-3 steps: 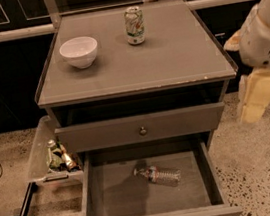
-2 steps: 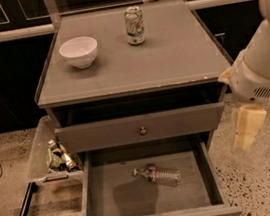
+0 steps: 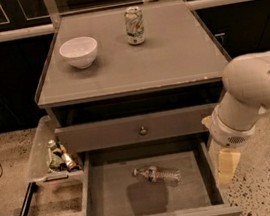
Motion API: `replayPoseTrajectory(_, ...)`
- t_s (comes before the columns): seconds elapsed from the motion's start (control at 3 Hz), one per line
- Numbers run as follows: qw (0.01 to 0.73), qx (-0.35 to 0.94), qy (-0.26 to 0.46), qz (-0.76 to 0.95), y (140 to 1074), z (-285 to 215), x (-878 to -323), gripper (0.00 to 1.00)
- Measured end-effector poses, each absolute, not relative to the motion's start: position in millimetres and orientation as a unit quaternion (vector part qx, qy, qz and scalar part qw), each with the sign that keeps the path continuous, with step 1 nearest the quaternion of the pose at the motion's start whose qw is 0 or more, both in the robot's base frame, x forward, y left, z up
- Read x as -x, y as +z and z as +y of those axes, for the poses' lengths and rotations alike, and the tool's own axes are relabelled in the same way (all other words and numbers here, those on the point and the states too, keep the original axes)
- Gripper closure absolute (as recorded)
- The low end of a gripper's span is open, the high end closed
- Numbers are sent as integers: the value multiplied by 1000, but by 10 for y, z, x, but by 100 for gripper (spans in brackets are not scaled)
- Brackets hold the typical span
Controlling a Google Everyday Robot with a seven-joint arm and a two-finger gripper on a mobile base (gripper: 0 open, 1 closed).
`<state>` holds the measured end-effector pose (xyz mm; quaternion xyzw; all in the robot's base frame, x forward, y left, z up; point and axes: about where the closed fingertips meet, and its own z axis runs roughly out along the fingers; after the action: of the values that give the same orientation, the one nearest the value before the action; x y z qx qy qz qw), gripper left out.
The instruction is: Pick water bottle from middle drawer and place on counter
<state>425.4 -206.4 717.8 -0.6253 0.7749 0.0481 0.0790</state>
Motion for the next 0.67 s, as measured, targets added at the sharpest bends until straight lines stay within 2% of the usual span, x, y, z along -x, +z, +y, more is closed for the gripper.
replayPoseTrajectory(0.33,68,636,61,766,6635,-2063,-4302,0)
replayPoseTrajectory(0.67,69,636,61,767,6634,-2063,-4301,0)
